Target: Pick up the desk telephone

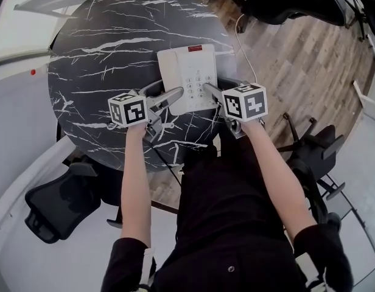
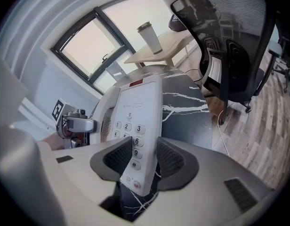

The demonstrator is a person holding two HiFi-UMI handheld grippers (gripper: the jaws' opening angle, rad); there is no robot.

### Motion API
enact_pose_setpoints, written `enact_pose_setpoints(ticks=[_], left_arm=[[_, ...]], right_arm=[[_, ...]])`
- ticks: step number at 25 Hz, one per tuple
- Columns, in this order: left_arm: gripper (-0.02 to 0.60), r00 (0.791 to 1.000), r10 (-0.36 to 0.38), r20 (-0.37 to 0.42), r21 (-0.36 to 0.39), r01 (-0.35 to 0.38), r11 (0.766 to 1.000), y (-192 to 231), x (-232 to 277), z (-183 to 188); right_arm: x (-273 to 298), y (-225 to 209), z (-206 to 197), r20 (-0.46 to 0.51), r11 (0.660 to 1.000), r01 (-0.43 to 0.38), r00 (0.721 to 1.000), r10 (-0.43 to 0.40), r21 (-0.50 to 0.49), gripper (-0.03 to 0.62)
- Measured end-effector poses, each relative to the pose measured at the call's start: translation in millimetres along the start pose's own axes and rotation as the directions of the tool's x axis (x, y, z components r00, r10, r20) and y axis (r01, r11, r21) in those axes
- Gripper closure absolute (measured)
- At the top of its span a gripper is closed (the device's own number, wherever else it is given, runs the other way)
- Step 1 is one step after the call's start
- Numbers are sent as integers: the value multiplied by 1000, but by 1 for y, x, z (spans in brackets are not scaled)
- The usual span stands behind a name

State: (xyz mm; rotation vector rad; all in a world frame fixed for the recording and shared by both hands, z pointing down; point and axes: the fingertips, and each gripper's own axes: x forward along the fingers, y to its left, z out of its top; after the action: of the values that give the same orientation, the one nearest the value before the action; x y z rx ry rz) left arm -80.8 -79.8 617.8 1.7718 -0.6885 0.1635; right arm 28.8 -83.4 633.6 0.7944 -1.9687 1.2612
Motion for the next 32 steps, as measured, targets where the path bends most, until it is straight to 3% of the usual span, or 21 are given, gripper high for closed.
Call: enact_pose_setpoints(ticks=[12,24,32], left_arm=[[195,996,16,89,4,-17,1000,-41,-28,7],[195,989,40,143,68,-50,996,-78,-69,19],[196,973,32,227,85,-52,995,-102,-95,34]], right_arm=[[-37,28,11,32,998,-22,999,24,-59,416],[-66,70,25,70,992,-55,996,63,-114,419],[-88,97,42,107,984,-57,991,76,-167,421]])
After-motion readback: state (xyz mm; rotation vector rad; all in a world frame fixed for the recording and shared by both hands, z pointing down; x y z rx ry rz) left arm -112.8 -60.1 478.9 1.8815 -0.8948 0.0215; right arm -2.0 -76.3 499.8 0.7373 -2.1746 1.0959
